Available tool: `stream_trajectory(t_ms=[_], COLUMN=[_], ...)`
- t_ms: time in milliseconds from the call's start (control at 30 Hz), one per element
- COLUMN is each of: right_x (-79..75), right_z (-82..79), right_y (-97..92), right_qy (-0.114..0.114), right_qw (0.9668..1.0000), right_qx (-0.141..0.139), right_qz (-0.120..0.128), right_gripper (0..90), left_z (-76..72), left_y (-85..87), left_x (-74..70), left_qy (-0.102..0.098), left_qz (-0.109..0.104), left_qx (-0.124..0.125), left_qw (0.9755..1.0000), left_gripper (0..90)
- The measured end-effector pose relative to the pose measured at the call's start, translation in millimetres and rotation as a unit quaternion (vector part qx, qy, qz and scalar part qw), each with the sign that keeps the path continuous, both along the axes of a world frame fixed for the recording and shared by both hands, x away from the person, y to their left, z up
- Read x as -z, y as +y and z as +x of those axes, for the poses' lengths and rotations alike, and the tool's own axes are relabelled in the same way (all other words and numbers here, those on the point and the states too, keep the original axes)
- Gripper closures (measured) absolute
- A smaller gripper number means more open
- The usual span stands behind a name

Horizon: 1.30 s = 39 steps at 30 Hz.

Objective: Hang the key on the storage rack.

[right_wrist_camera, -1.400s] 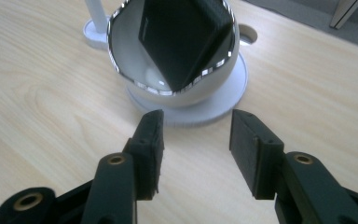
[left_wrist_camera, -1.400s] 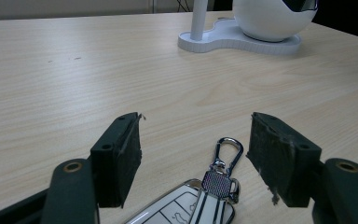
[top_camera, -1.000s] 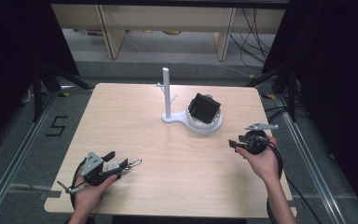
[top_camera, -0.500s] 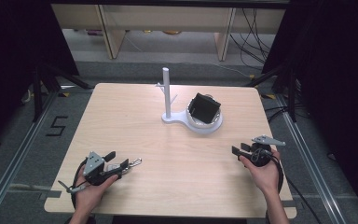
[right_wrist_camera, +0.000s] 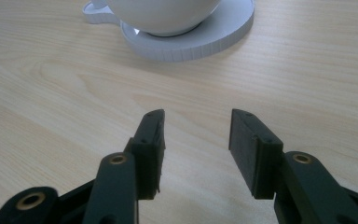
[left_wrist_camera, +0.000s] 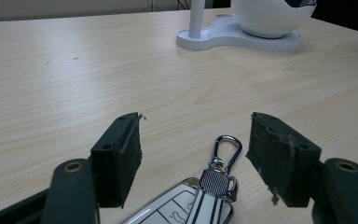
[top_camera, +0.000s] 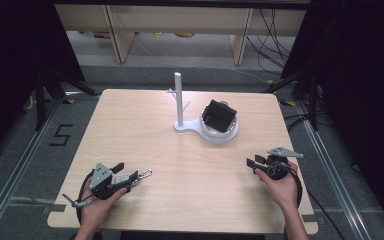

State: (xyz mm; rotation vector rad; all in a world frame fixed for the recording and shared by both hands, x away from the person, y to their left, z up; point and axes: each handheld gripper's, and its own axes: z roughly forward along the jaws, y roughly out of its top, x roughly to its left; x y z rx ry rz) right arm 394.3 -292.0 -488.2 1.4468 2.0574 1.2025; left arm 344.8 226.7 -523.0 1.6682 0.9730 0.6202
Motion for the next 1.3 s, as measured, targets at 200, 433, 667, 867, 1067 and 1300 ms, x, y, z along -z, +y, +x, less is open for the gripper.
stream_trajectory(t_ms=[200,433,667,867,1067,1300], right_x=[-4.3,-8.3,-9.7,-10.6,-8.5,-7.7], right_z=[-1.8,-2.7,-2.5,-3.0,-3.4,-1.6], right_y=[-2.2,-4.9,-8.7,-8.9,-3.5,-4.7], right_qy=[-0.003,-0.008,0.003,0.005,0.023,0.017], right_qw=[0.9999,0.9998,0.9999,0.9999,0.9997,0.9996], right_qx=[-0.008,-0.001,0.002,-0.001,0.000,-0.016], right_qz=[-0.006,-0.015,-0.014,-0.016,-0.007,-0.017], right_gripper=[56.2,54.5,54.0,54.0,53.9,53.9], left_z=[0.1,0.1,9.6,30.7,48.4,58.1], left_y=[0.8,0.8,-2.2,-5.4,-15.2,-26.7], left_x=[-0.1,-10.7,-26.0,-41.8,-47.2,-53.5], left_qy=[0.000,0.017,0.091,0.154,0.212,0.218], left_qz=[0.001,0.027,0.082,0.156,0.219,0.268], left_qx=[0.005,0.010,0.058,0.110,0.148,0.170], left_qw=[1.0000,0.9994,0.9908,0.9694,0.9409,0.9229], left_gripper=[33.8,35.4,44.2,50.1,49.7,43.8])
